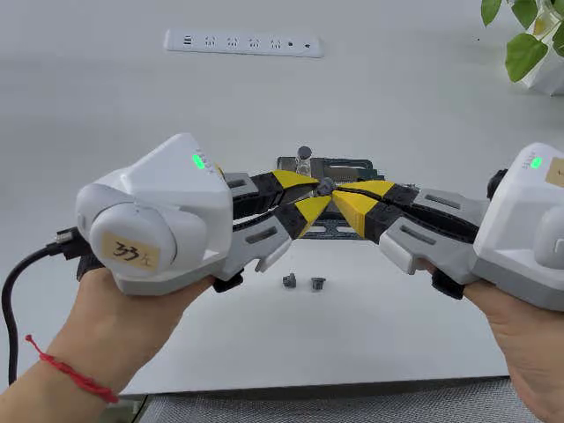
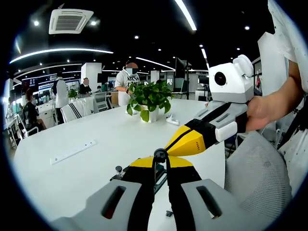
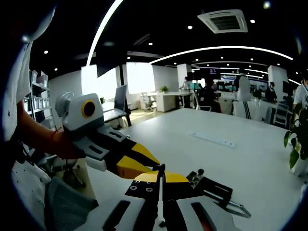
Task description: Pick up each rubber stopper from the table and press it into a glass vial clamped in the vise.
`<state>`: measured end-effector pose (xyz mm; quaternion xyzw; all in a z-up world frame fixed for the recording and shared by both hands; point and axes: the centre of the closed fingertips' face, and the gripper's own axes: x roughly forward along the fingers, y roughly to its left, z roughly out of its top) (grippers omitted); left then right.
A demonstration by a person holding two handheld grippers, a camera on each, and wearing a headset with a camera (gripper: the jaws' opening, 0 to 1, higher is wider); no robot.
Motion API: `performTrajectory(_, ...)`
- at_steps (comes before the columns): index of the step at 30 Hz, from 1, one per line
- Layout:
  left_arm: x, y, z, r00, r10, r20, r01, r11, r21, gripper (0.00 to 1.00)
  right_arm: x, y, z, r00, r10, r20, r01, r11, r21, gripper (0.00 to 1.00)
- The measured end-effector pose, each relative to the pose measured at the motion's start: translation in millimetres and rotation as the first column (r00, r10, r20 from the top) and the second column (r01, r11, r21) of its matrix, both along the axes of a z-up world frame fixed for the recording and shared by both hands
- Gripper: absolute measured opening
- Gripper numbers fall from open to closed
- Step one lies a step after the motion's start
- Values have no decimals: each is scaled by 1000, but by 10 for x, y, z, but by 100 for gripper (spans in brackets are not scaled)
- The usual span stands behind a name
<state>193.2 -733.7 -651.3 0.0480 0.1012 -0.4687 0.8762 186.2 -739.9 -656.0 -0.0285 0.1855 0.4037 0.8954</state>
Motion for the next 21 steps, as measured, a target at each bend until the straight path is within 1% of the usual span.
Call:
performTrajectory(3, -2, -6, 3, 1000, -7, 2, 7, 1000, 2, 5, 10, -10, -11, 1000, 1, -1, -1, 1000, -1, 0)
performTrajectory(7, 9, 3, 4, 1000, -11, -8, 11, 1000, -4, 5, 19, -18, -17, 1000, 2, -5, -2, 1000, 3, 0)
performTrajectory(11, 8, 7, -13, 1000, -22, -12, 22, 1000, 5, 4, 12, -10, -23, 1000, 8, -12, -8, 1000, 2, 0)
performTrajectory(13, 1, 4, -10, 1000, -30, -6, 30, 999, 9, 4, 8, -8, -20, 1000, 14, -12, -14, 1000, 3, 0)
performTrajectory(19, -7, -3, -27, 999, -39, -21, 40, 999, 10, 4, -18, 4, -23, 999, 32, -23, -32, 999, -1, 0)
performTrajectory(21, -14, -7, -27, 999, -42, -18, 42, 999, 12, 4, -19, -2, -26, 999, 36, -27, -36, 999, 4, 0)
